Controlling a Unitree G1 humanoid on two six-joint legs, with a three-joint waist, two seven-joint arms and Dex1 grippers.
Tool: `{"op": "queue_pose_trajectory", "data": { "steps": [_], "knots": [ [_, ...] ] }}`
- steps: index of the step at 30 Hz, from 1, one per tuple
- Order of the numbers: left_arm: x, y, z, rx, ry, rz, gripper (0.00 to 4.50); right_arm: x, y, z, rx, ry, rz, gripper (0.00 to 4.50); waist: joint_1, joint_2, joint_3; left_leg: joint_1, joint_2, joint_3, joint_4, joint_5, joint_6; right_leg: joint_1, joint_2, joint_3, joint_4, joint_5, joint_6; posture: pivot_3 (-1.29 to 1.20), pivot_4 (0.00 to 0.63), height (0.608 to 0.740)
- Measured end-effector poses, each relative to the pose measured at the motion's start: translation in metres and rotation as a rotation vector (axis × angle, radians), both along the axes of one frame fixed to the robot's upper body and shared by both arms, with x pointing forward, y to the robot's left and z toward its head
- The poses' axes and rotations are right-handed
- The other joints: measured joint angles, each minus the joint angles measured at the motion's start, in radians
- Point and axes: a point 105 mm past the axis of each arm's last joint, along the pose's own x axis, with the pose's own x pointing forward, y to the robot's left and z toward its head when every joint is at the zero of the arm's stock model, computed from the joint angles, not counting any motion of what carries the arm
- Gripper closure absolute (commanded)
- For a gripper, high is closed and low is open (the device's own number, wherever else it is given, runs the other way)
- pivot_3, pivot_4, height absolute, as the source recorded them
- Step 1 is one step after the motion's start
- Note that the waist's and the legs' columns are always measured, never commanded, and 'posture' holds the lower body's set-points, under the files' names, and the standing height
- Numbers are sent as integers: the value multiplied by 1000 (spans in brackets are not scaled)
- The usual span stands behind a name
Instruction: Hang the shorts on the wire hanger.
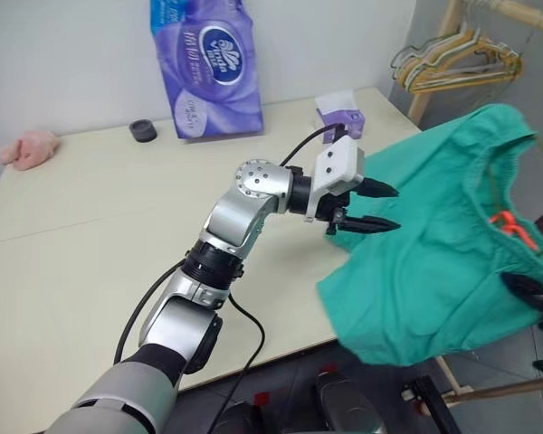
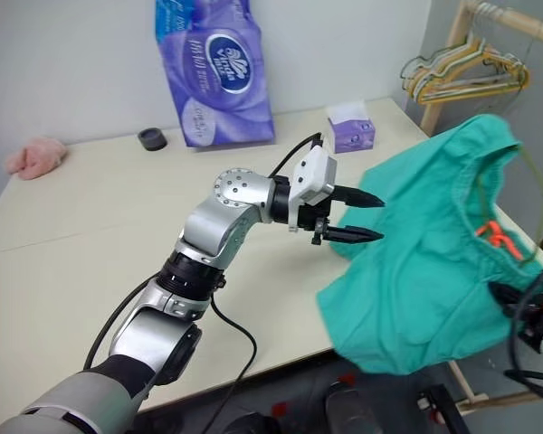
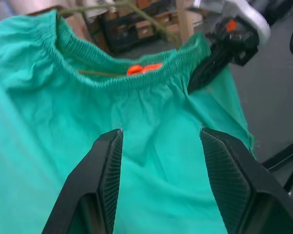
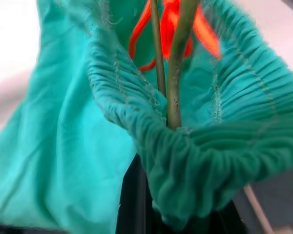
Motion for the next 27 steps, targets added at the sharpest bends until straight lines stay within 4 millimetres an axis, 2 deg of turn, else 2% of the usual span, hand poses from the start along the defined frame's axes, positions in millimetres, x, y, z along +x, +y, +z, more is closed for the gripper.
{"op": "queue_pose_trajectory", "data": {
  "steps": [2,4,6,10,13,21,24,27],
  "knots": [
    [-3,-8,2,-17,-17,-15,1848,-2,-11,10,27,32,-90,4500,-19,-1,12,0,-1,3,-1,-1,1,0,0,1,-2,-1,1,-515,235,740],
    [-9,-21,5,-44,-7,-43,1848,8,-25,33,58,-34,-190,4500,-47,-9,28,1,-1,6,0,-1,1,0,1,4,-4,0,3,-517,243,740],
    [-17,-34,11,-60,-19,-75,1848,15,-35,49,61,-85,-247,4500,-68,-11,35,-1,0,8,-1,-1,1,0,5,11,-11,3,8,-511,251,740],
    [-19,-40,20,-76,-71,-78,1848,24,-54,64,82,-102,-332,4500,-86,-11,47,-2,1,15,-1,-3,6,0,8,22,-16,5,11,-497,256,740],
    [-19,-44,19,-75,-80,-76,1848,36,-68,73,104,-86,-381,4500,-86,-10,56,-2,0,20,0,-5,9,-1,7,26,-17,5,13,-482,255,740],
    [-24,-57,29,-97,-109,-92,1848,56,-108,82,174,-44,-500,4500,-73,-8,68,-2,0,23,-1,-6,11,-2,7,28,-18,4,15,-448,255,740],
    [-27,-62,33,-117,-122,-99,1848,61,-125,73,183,-1,-529,4500,-72,-7,75,-2,0,25,-1,-7,11,-3,6,30,-17,5,16,-429,256,740],
    [-27,-65,33,-113,-127,-98,1848,65,-132,61,198,51,-522,4500,-71,-4,77,-1,0,26,-2,-7,12,-3,6,32,-17,4,16,-416,255,740]
  ]
}}
